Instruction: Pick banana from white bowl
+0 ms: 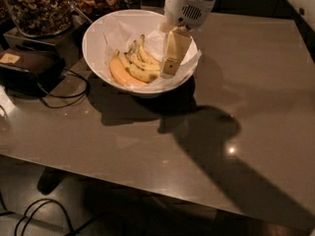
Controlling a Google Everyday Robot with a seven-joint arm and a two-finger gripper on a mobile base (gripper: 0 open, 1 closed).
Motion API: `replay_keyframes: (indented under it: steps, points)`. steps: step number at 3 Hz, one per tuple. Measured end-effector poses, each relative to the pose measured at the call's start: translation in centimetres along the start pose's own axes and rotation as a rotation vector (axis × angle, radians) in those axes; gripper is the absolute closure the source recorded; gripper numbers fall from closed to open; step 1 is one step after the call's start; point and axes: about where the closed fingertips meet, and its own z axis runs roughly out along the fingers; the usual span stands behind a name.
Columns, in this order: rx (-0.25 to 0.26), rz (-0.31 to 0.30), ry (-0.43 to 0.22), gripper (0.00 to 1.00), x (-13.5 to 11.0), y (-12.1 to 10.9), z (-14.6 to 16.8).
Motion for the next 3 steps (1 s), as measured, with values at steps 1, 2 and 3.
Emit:
replay_keyframes:
  steps: [1,2,3]
  points:
    - [-0.003,0.033,-0.01,0.36,0.23,-0.16,-0.03]
    - [-0.016,0.046,-0.02,0.38,0.22,-0.38,0.07]
    - [-0.029,0.054,-0.022,0.39,0.17,-0.66,0.23]
